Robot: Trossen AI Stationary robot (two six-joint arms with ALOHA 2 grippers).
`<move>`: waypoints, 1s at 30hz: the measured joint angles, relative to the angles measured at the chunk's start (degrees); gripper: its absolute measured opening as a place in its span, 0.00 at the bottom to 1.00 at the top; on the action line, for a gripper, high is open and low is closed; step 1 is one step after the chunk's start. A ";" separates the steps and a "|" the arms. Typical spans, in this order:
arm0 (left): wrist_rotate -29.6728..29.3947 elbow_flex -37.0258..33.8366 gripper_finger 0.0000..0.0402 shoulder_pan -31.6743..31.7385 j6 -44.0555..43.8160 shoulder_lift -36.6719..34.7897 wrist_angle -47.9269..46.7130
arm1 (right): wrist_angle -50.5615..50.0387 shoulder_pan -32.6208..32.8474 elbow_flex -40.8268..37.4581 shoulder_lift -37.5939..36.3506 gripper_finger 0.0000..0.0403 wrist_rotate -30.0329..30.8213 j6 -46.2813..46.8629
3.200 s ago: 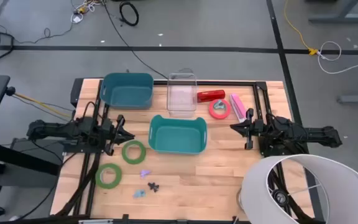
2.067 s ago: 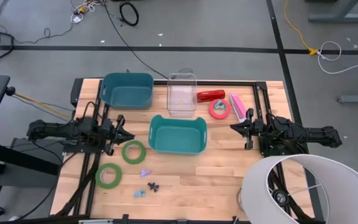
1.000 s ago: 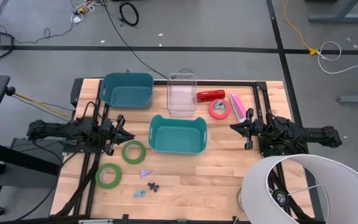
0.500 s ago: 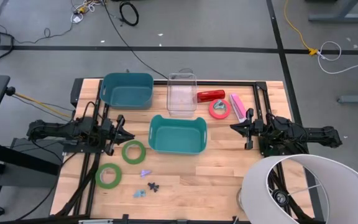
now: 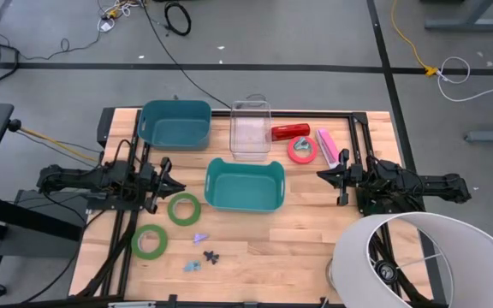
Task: Pick and place Stapler, Stapler remover, tape
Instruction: Put the top green tape into the blue bin
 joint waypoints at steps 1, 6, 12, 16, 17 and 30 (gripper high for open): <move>-0.87 0.00 0.09 0.00 0.56 0.00 0.19 | -0.02 -0.01 -0.01 0.00 0.04 0.00 0.00; -1.09 0.00 0.09 0.00 0.61 0.00 0.73 | 0.00 0.00 0.01 0.00 0.04 0.01 0.00; -1.69 0.00 0.09 0.11 -0.95 0.00 0.93 | -0.02 0.00 0.00 0.00 0.04 0.02 0.00; -3.06 0.00 0.09 0.11 -10.16 0.09 1.11 | 0.00 0.00 -0.01 0.00 0.04 0.01 0.00; -2.88 0.02 0.09 0.11 -11.47 0.11 1.09 | -0.02 -0.01 0.02 0.00 0.04 0.00 0.00; 2.38 9.74 0.09 0.09 -10.93 5.04 -0.20 | 0.00 0.00 0.00 0.00 0.04 0.02 0.00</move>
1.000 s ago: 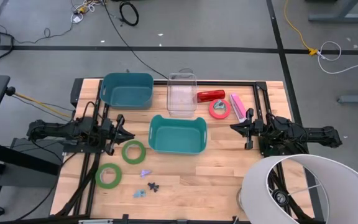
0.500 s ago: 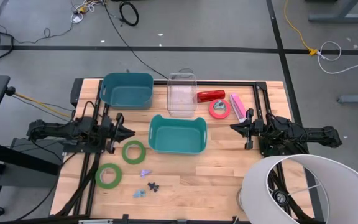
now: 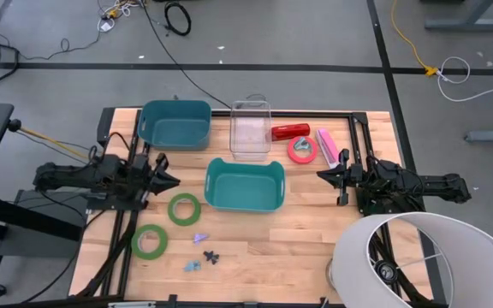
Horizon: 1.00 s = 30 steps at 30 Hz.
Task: Pick and place Stapler, Stapler remover, tape
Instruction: Put the top green tape into the blue bin
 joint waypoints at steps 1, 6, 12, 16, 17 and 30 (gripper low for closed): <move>0.02 1.07 0.09 0.00 0.47 0.71 -0.86 | -0.02 0.00 0.00 0.00 0.04 -0.01 0.00; 0.03 7.15 0.09 0.00 3.23 5.39 -5.99 | 0.00 0.00 -0.01 0.00 0.04 -0.01 0.00; 0.01 15.08 0.09 0.00 5.02 11.94 -13.20 | 0.00 -0.01 0.00 0.00 0.04 -0.01 0.00; 0.00 20.32 0.09 0.00 5.79 16.60 -19.15 | -0.02 -0.01 -0.01 0.00 0.04 -0.02 0.00; 0.00 21.64 0.09 0.00 6.67 17.74 -20.76 | 0.00 -0.01 -0.01 0.00 0.04 0.00 0.00; -0.21 33.82 0.09 0.00 13.99 30.13 -30.62 | 0.00 0.00 -0.01 0.00 0.04 0.00 0.00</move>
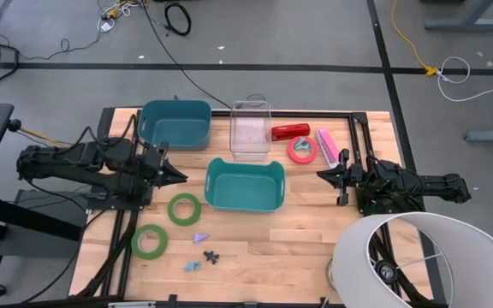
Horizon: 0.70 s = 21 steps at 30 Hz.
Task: Pick and place Stapler, Stapler remover, tape
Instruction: Put the top green tape into the blue bin
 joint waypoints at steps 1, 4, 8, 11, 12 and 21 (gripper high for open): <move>-0.01 0.19 0.09 0.00 0.87 0.76 -0.17 | 0.00 0.00 0.00 0.00 0.04 -0.01 0.00; -0.37 0.30 0.09 0.00 1.89 2.86 -0.41 | 0.00 -0.02 0.00 0.00 0.04 0.00 0.00; -0.73 0.32 0.09 0.02 1.15 5.70 -2.14 | 0.00 0.00 0.02 0.00 0.04 0.00 0.00; -0.87 0.31 0.09 0.02 0.99 7.83 -4.62 | 0.00 0.00 0.00 0.00 0.04 0.00 0.00; -0.92 0.32 0.09 0.02 0.98 8.55 -5.39 | 0.00 -0.02 0.00 0.00 0.04 -0.02 0.00; -0.93 0.32 0.09 0.02 -0.04 13.43 -12.58 | 0.00 0.00 0.02 0.00 0.04 -0.01 0.00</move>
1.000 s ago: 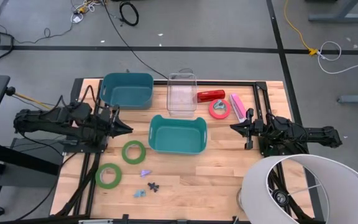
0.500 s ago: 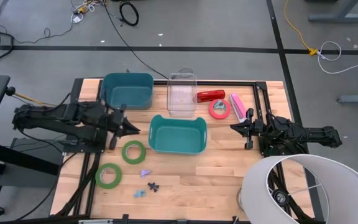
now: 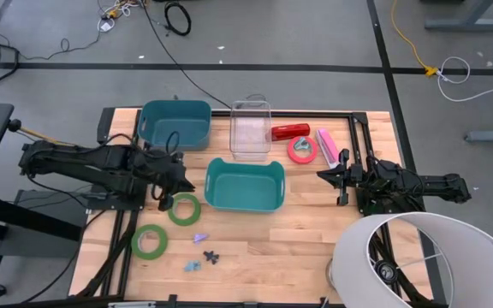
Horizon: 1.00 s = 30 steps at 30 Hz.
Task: Pick and place Stapler, Stapler remover, tape
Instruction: Put the top green tape into the blue bin
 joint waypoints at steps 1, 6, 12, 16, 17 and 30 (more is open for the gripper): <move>-0.01 0.00 0.09 0.00 -0.77 0.36 -0.85 | 0.00 0.00 -0.01 0.00 0.04 0.01 0.00; -1.06 0.00 0.09 0.07 -3.43 1.77 -5.92 | -0.01 0.00 -0.02 0.00 0.04 0.00 0.00; -7.94 0.00 0.09 0.11 -7.71 2.45 -12.69 | 0.00 0.00 0.00 0.00 0.04 0.00 0.00; -10.26 0.00 0.09 0.11 -8.02 2.45 -15.65 | 0.00 0.00 -0.02 0.00 0.04 0.00 0.00; -10.36 0.00 0.09 0.11 -8.04 2.45 -15.80 | 0.00 -0.01 -0.02 0.00 0.04 -0.01 0.00; -5.29 -0.01 0.09 0.11 -8.01 5.78 -16.29 | 0.00 0.00 -0.02 0.00 0.04 -0.01 0.00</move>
